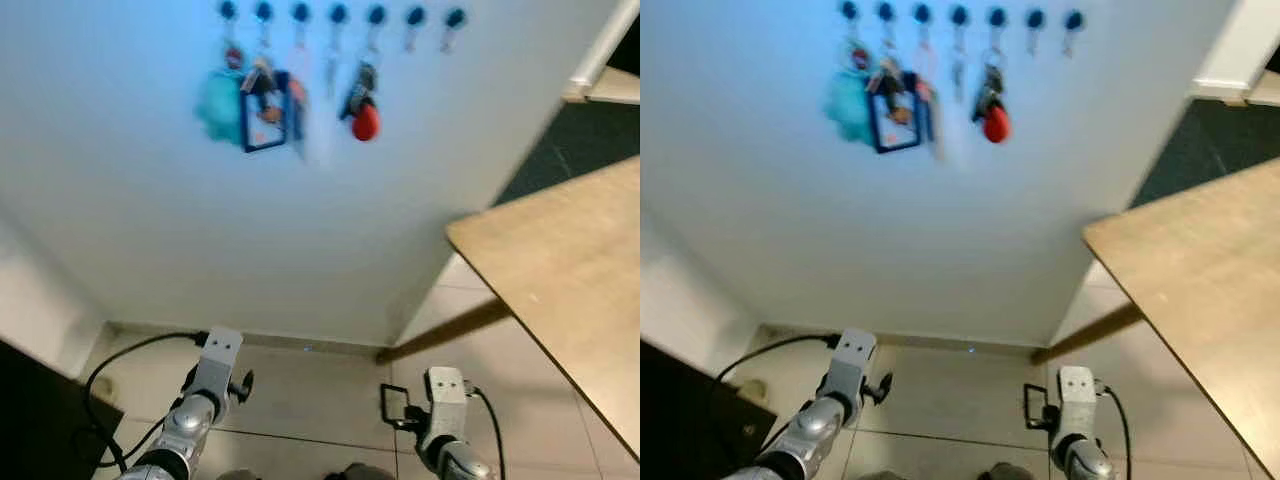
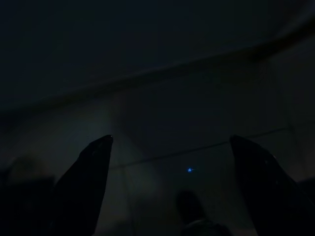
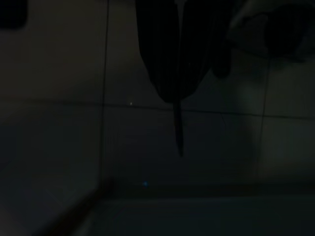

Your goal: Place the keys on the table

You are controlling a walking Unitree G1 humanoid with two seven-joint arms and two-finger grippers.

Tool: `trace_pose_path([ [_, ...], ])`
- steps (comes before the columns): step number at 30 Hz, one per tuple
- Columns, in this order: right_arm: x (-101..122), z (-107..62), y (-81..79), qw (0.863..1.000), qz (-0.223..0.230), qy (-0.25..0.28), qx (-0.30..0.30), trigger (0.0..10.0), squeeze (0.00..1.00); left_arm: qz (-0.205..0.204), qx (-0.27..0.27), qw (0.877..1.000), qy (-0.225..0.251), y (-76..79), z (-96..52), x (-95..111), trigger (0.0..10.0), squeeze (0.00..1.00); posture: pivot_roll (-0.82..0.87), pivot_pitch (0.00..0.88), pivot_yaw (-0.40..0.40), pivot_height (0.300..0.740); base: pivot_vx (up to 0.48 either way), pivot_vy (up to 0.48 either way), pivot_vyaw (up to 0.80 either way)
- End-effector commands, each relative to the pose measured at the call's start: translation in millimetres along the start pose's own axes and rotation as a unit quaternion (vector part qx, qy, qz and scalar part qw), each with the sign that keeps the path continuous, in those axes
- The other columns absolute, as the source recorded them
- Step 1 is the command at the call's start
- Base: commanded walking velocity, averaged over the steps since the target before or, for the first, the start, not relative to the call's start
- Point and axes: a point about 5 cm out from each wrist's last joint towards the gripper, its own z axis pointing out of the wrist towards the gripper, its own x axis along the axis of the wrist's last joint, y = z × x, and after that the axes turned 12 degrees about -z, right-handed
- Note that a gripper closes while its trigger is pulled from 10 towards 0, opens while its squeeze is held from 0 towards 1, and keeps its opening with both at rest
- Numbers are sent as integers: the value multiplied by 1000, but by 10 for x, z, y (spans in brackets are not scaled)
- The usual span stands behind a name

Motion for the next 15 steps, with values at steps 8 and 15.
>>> trace_pose_path([
  [8,-54,-17,15,1000,-1,-13,-1,10000,0,1,-1,1000,-1,-13,-11,-22,10000,0,51,74,-10,740,0,0,-800],
  [15,-54,-18,9,1000,0,-12,2,10000,0,-9,-4,1000,0,-4,-8,-18,10000,0,55,76,-14,740,0,0,-800],
])
